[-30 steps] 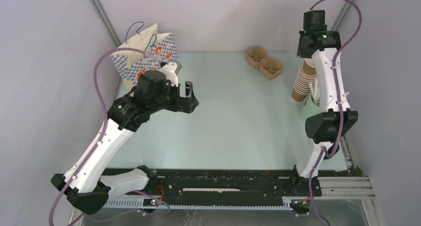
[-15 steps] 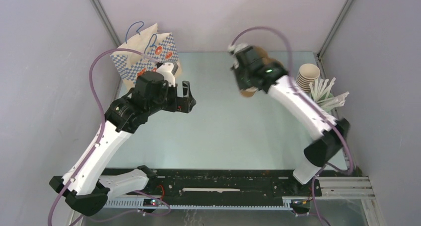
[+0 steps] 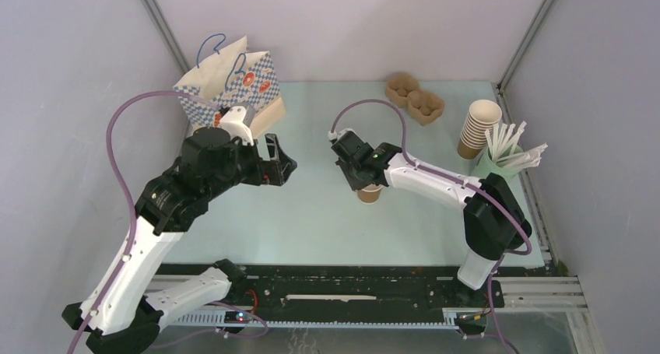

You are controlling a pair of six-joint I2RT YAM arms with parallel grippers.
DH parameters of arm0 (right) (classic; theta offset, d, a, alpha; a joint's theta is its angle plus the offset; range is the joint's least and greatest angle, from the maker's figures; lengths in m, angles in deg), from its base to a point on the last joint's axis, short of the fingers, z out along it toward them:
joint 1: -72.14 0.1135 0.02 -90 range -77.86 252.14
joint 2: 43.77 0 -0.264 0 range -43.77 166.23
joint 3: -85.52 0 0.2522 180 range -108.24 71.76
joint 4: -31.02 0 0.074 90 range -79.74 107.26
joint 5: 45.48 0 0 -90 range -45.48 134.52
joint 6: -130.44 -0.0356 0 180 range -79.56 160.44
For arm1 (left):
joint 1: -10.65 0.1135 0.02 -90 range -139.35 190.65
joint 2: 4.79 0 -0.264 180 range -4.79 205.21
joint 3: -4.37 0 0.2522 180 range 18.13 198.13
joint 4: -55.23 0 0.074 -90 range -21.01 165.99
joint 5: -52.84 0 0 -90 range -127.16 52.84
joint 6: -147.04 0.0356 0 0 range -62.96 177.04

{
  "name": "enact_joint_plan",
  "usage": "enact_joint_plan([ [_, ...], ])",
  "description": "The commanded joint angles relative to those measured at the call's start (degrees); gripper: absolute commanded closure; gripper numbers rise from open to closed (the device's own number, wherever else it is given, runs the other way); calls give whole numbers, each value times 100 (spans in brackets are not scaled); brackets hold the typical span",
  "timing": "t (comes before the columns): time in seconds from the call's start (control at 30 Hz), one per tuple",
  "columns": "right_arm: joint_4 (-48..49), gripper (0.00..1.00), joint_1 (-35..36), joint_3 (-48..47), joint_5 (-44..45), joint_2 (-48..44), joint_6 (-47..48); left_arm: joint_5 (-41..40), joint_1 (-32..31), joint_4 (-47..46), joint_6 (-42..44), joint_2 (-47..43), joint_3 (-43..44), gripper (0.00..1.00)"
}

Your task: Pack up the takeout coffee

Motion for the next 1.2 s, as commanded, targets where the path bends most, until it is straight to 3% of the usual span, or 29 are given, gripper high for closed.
enact_joint_plan([
  [0.0,315,69,139,27,234,-367,-334,137,-24,-41,-132,-73,-137,0],
  [0.1,-346,44,151,-323,388,-643,-491,172,-26,-17,-126,-121,-135,0],
  [0.2,-1399,36,75,-836,730,-1152,-851,185,-26,25,-118,-154,-108,0],
  [0.3,-2315,35,-399,-638,1266,-1853,-1610,201,-26,-17,-147,-173,-155,0],
  [0.47,-3060,34,-1942,765,1960,-3031,-3016,334,-25,-76,-182,-105,-172,0],
  [0.63,-3374,33,-3438,1495,2430,-3417,-3347,588,-25,-50,-193,-12,-87,0],
  [0.77,-3102,33,-4124,1670,2392,-3438,-3094,704,-26,1,-163,27,-50,0],
  [0.97,-3002,29,-4809,2156,2544,-3249,-3791,785,-32,272,12,205,253,0],
  [1.17,-2149,32,-5806,2817,1927,-3921,-3621,788,-169,316,44,252,309,0],
])
